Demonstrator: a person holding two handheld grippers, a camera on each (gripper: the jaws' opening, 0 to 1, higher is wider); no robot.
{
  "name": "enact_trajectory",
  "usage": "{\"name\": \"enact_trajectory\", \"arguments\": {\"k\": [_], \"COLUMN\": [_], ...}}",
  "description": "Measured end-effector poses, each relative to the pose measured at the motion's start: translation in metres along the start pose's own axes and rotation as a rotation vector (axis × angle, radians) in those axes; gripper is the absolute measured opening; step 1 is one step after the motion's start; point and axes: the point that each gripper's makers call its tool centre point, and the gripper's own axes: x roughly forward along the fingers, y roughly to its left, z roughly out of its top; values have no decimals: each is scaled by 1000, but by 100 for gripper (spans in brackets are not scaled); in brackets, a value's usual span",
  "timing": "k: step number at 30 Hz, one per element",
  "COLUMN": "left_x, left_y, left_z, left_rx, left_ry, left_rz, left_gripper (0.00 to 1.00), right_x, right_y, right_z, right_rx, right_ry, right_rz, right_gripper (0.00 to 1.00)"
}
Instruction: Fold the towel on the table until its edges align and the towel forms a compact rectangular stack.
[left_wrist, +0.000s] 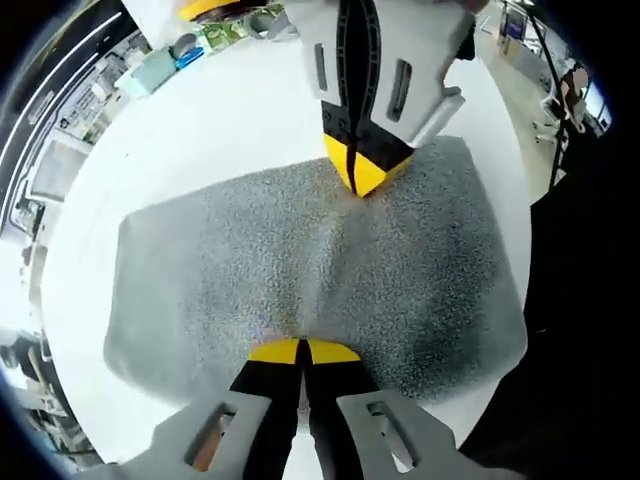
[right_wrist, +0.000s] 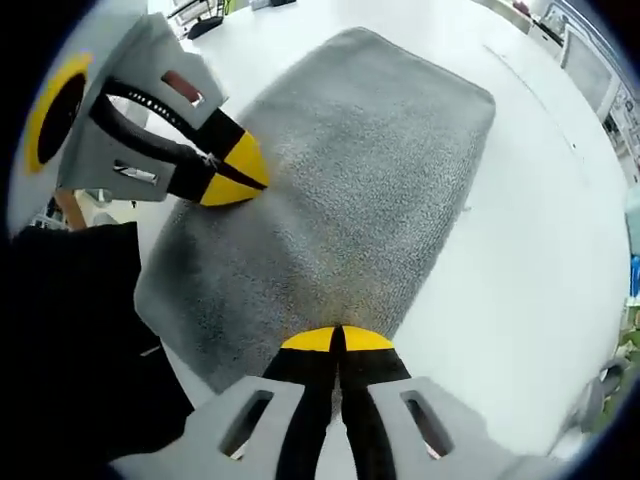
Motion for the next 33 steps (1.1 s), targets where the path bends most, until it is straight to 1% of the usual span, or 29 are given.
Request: {"name": "enact_trajectory", "arguments": {"k": [5,11,12,13,14,19,27,33], "left_x": [0,-1,-1,0,0,1,0,0], "left_y": [0,-1,-2,-1,-1,0,0,1], "left_z": [0,0,-2,-1,-1,-1,-1,0], "left_rx": [-8,-21,-21,-10,-15,-37,-78,-110], "left_ry": [9,-7,-2,-10,-9,-15,-45,-64], "left_rz": [-13,-17,-23,-20,-22,-31,-37,-49], "left_gripper": [1,1,1,1,1,1,1,1], "right_x": [0,0,-1,-2,-3,-2,-2,-1], "right_y": [9,26,23,27,29,30,30,29], "right_z": [-3,-9,-6,-7,-6,-7,-8,-10], "right_rx": [-14,-39,-37,-17,-16,-11,-7,14], "right_ry": [-5,-4,-22,-18,-29,-48,-53,-63], "right_rz": [2,-10,-26,-17,-16,-20,-22,-34], "right_gripper": [0,0,0,0,0,0,0,0]}}
